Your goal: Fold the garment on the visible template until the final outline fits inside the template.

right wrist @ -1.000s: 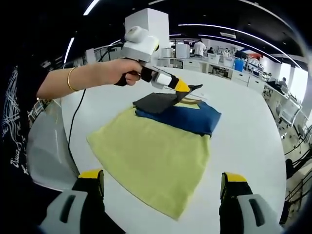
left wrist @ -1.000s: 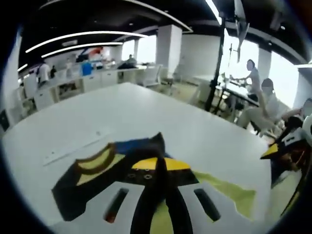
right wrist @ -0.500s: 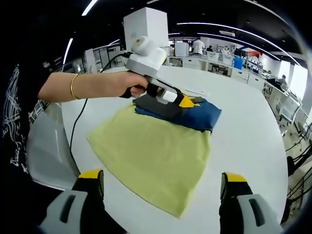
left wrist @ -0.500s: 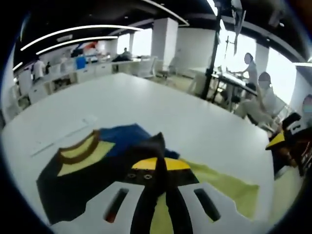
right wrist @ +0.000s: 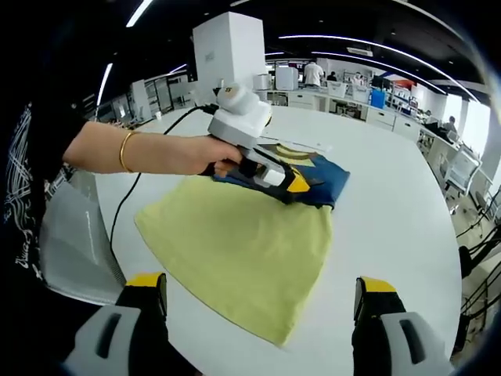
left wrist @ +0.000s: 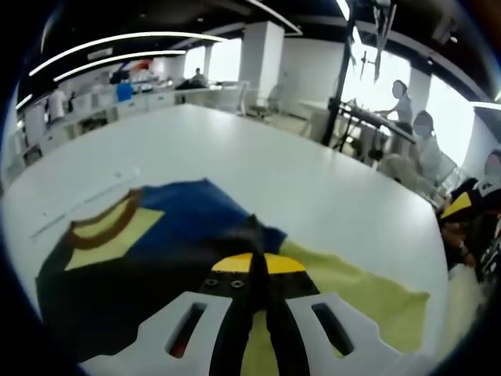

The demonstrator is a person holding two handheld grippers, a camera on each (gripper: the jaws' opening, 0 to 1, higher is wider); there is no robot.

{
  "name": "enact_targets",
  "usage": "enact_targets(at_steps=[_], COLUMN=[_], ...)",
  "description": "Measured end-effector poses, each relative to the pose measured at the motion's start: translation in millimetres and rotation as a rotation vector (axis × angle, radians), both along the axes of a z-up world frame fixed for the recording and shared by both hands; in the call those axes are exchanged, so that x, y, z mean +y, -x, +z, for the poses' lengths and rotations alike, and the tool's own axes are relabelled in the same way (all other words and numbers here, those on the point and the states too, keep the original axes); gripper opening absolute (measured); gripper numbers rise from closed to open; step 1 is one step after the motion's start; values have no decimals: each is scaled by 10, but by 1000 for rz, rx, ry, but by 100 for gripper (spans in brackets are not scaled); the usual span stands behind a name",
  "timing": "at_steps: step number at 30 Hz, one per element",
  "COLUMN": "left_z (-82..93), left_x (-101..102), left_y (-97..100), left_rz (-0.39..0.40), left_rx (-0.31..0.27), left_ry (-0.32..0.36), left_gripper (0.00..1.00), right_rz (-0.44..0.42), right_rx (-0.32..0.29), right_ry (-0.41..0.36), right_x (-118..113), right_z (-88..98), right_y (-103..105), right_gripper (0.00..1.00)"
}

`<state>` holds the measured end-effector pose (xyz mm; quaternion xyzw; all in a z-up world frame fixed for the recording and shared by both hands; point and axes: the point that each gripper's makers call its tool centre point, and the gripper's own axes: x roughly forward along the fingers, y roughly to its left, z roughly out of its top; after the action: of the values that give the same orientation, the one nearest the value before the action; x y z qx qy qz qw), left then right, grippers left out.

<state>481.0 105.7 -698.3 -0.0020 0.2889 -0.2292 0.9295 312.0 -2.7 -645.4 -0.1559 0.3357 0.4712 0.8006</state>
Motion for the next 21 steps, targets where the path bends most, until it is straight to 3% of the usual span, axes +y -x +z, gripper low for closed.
enact_targets(at_steps=[16, 21], left_z=[-117, -97], left_x=[-24, -27], left_y=[-55, -67], left_rz=[9, -2], left_rx=[6, -31], left_ry=[-9, -53], left_gripper=[1, 11], right_rz=[-12, -19], right_rx=[-6, -9], right_ry=[-11, -12], right_x=[-36, -55], right_z=[-15, -9], right_y=[-19, -26], right_gripper=[100, 100])
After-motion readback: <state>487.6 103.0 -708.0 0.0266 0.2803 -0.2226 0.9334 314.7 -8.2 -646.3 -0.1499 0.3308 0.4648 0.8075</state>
